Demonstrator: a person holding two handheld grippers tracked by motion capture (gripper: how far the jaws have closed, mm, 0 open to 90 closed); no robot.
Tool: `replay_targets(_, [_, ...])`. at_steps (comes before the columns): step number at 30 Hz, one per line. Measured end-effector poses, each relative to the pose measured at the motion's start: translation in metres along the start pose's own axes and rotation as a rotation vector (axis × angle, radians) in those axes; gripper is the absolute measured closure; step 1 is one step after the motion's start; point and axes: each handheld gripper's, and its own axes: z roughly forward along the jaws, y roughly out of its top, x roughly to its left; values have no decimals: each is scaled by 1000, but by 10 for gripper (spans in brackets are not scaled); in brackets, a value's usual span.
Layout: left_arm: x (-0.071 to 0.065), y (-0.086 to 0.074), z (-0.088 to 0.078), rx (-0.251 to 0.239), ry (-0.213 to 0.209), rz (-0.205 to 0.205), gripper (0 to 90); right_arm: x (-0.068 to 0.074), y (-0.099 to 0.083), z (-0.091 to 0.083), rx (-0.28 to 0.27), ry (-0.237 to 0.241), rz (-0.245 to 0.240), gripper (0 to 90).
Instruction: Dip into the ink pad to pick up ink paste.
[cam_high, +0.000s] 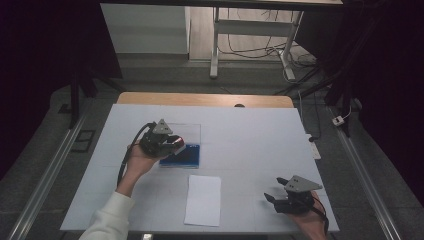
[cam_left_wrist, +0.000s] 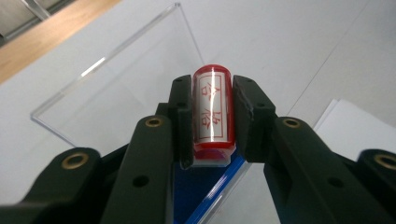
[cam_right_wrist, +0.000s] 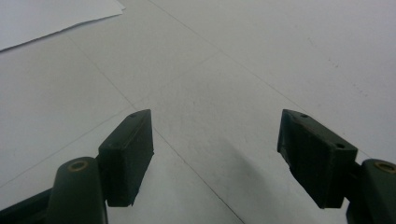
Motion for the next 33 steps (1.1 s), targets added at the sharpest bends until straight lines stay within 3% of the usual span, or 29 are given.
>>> replay_targets(18, [3,-10,27,75,0,-4,706,0,-1,0,4,1,1,264])
replay_targets(33, [4,-13,34,90,5,-9,706,0,-1,-1,3,0,-2,265])
